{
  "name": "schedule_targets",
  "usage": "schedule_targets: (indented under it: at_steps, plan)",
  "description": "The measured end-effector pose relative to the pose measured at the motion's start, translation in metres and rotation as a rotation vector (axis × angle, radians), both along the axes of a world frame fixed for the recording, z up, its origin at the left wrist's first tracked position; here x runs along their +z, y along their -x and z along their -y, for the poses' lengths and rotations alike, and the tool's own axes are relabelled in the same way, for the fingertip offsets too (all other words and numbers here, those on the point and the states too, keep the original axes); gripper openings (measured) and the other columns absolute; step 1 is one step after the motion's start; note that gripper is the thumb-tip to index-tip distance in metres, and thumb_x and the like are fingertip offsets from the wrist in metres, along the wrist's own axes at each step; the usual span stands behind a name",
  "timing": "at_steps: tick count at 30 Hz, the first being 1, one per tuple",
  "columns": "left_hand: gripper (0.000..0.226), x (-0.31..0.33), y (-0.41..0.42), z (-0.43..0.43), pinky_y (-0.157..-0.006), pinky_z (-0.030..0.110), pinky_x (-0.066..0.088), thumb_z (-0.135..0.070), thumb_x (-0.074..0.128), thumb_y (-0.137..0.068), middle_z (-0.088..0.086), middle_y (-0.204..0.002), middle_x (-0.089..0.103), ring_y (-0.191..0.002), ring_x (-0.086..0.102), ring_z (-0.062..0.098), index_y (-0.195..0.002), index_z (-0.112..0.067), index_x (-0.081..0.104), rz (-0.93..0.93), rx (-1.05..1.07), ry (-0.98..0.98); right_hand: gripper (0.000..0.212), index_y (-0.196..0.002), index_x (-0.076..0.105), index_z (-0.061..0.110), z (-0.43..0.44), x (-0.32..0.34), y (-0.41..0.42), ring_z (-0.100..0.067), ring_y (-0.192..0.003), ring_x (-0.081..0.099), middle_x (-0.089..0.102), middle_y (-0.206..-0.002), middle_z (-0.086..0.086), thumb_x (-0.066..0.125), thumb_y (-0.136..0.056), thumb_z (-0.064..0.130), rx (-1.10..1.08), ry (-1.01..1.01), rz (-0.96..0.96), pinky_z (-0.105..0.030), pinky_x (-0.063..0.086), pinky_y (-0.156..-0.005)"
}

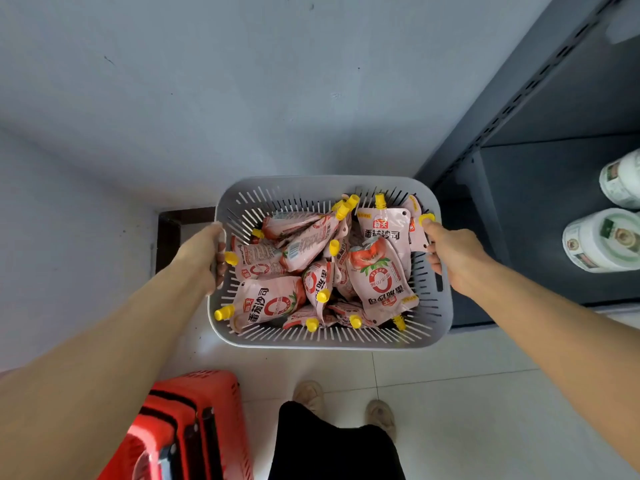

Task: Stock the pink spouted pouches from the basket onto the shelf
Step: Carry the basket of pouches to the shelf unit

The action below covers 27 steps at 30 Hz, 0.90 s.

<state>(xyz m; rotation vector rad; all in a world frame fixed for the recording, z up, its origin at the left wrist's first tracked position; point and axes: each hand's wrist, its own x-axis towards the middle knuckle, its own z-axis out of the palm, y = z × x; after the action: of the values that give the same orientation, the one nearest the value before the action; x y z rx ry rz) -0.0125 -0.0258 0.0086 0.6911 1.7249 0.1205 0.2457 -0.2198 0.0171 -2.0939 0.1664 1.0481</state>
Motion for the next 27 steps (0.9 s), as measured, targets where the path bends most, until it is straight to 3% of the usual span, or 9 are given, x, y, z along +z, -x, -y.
schedule_targets:
  at_steps: [6,13,21,24,27]
  plan:
    - [0.042,0.06,0.019,0.034,-0.053,0.024,0.034,-0.047,0.049,-0.09,-0.002,-0.056,0.045,-0.05,0.036,0.01,-0.061,-0.016,0.05,-0.053,0.117,0.04,0.035,-0.066,0.051,0.014,0.022,0.044,0.013,-0.013,-0.05,0.038,0.047,-0.059,-0.001,0.05,-0.094,0.035,-0.136,0.028,0.0,-0.024,0.033,-0.051]
    - [0.037,0.16,0.046,0.081,-0.053,0.025,0.034,-0.045,0.052,-0.089,-0.001,-0.06,0.046,-0.053,0.039,0.011,-0.065,-0.016,0.051,-0.044,0.155,0.044,0.031,-0.07,0.055,0.013,0.064,0.129,0.034,-0.014,-0.054,0.042,0.05,-0.064,-0.003,0.051,-0.094,0.032,-0.17,0.024,-0.062,-0.023,0.039,-0.05]
    - [0.043,0.276,0.07,0.156,-0.052,0.022,0.032,-0.035,0.046,-0.093,-0.004,-0.031,0.044,-0.03,0.04,0.01,-0.054,-0.017,0.046,-0.053,0.123,-0.019,0.023,-0.067,0.051,0.014,0.128,0.23,0.058,-0.013,-0.053,0.042,0.05,-0.063,-0.003,0.052,-0.089,0.02,-0.097,-0.016,-0.142,-0.021,0.036,-0.045]
    - [0.045,0.3,0.08,0.179,-0.053,0.023,0.032,-0.034,0.047,-0.092,-0.004,-0.043,0.043,-0.044,0.035,0.01,-0.052,-0.016,0.045,-0.068,0.098,-0.037,0.023,-0.063,0.052,0.014,0.16,0.258,0.069,-0.013,-0.053,0.044,0.051,-0.061,-0.002,0.051,-0.086,0.012,-0.1,-0.021,-0.159,-0.021,0.038,-0.047]
    - [0.044,0.317,0.087,0.202,-0.052,0.025,0.03,-0.032,0.045,-0.092,-0.003,-0.051,0.039,-0.046,0.031,0.012,-0.051,-0.016,0.042,-0.084,0.024,-0.028,0.026,-0.06,0.05,0.014,0.196,0.281,0.085,-0.013,-0.052,0.042,0.048,-0.06,-0.001,0.048,-0.085,0.009,-0.129,-0.034,-0.169,-0.02,0.035,-0.048]
